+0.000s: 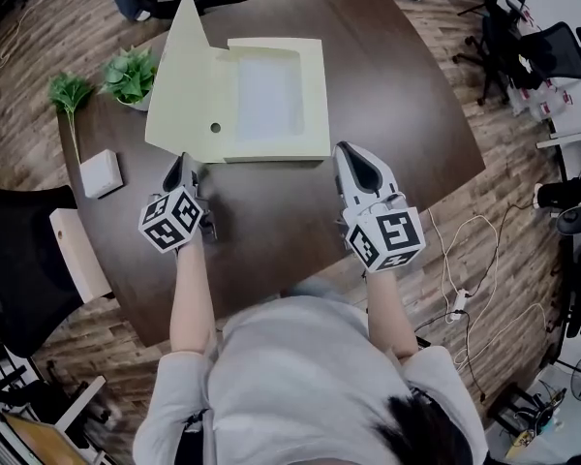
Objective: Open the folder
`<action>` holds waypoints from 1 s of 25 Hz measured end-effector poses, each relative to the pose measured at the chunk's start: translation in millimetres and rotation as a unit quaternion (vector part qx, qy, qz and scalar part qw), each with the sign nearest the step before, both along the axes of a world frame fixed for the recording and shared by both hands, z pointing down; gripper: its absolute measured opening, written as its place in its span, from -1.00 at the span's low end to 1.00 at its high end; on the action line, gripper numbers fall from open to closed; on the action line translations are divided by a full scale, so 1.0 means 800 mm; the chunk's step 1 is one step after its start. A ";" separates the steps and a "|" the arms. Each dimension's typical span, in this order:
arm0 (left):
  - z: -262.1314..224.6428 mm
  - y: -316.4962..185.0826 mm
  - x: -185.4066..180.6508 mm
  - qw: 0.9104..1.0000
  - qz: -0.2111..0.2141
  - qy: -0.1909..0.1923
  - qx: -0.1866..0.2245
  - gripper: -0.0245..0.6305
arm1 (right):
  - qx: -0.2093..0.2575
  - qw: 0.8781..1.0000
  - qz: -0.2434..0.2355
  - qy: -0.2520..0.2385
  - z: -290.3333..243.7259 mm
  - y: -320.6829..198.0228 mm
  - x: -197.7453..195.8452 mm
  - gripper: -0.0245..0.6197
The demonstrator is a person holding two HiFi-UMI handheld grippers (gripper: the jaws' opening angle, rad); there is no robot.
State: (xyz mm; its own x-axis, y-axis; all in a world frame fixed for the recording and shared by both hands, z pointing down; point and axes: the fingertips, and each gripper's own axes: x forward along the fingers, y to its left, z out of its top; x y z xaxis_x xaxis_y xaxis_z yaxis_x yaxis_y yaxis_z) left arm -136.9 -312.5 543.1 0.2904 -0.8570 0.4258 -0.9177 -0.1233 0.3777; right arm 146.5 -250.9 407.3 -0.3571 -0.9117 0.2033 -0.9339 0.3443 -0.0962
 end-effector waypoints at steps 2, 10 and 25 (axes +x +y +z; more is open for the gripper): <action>0.005 0.000 -0.003 1.000 -0.004 -0.004 -0.005 -0.90 | 0.001 1.000 -0.004 -0.001 -0.001 -0.003 0.001 -0.88; 0.001 0.000 0.001 1.000 -0.007 -0.012 -0.002 -0.90 | 0.007 1.000 -0.020 -0.005 -0.004 -0.013 0.002 -0.88; -0.022 0.007 0.045 0.999 0.022 0.021 0.017 -0.77 | 0.024 0.999 -0.033 -0.022 -0.019 -0.026 0.013 -0.88</action>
